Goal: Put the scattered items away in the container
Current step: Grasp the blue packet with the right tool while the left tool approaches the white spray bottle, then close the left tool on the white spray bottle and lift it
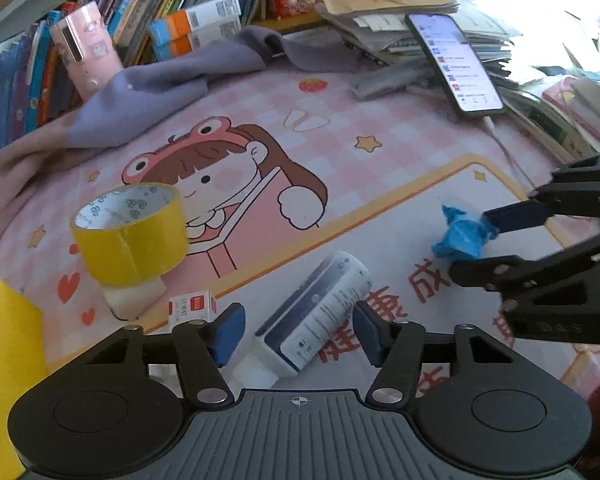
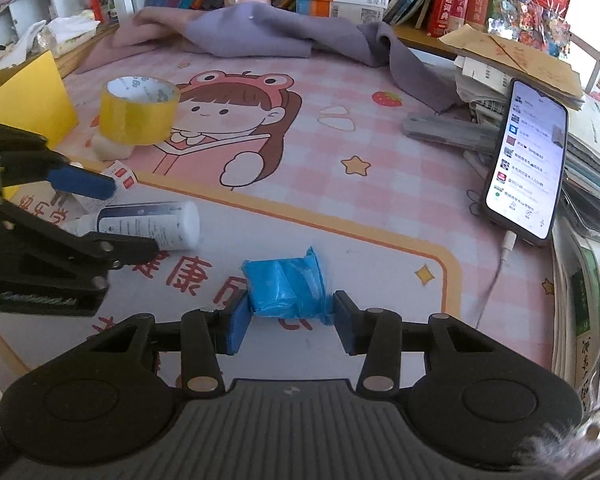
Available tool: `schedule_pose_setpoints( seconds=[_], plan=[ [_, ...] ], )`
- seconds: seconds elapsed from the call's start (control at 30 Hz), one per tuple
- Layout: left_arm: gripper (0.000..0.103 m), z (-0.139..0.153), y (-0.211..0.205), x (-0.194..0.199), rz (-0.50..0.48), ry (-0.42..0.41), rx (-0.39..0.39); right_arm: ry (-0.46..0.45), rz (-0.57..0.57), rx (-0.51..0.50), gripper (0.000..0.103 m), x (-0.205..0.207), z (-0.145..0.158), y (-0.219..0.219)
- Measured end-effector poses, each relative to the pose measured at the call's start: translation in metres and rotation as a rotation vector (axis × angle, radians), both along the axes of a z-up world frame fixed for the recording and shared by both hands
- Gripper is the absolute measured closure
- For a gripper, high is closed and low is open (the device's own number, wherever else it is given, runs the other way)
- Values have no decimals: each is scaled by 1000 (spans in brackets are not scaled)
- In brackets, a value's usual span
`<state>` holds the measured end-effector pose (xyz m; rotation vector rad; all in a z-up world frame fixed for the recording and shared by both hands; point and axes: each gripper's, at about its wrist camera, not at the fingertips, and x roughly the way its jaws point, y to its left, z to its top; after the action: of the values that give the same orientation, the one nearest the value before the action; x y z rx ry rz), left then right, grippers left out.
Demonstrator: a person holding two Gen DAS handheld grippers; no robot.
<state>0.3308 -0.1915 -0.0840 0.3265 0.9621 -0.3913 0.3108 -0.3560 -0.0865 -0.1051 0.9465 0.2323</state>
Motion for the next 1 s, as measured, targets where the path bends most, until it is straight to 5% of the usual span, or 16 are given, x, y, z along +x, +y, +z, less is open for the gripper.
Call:
schedule_pose_setpoints(
  seconds=[0.17, 0.27, 0.43, 0.77, 1.0],
  plan=[
    [57, -5, 7, 13, 66, 51, -76, 11, 1, -3, 59, 2, -3, -1],
    [58, -9, 11, 19, 99, 93, -112, 5, 2, -1, 48, 4, -3, -1],
    [57, -10, 12, 22, 104, 98, -110, 11, 16, 11, 44, 10, -4, 1],
    [57, -12, 7, 19, 80, 65, -71, 20, -3, 8, 58, 12, -10, -2],
    [72, -11, 6, 17, 77, 62, -66, 12, -3, 14, 64, 9, -7, -2]
  ],
)
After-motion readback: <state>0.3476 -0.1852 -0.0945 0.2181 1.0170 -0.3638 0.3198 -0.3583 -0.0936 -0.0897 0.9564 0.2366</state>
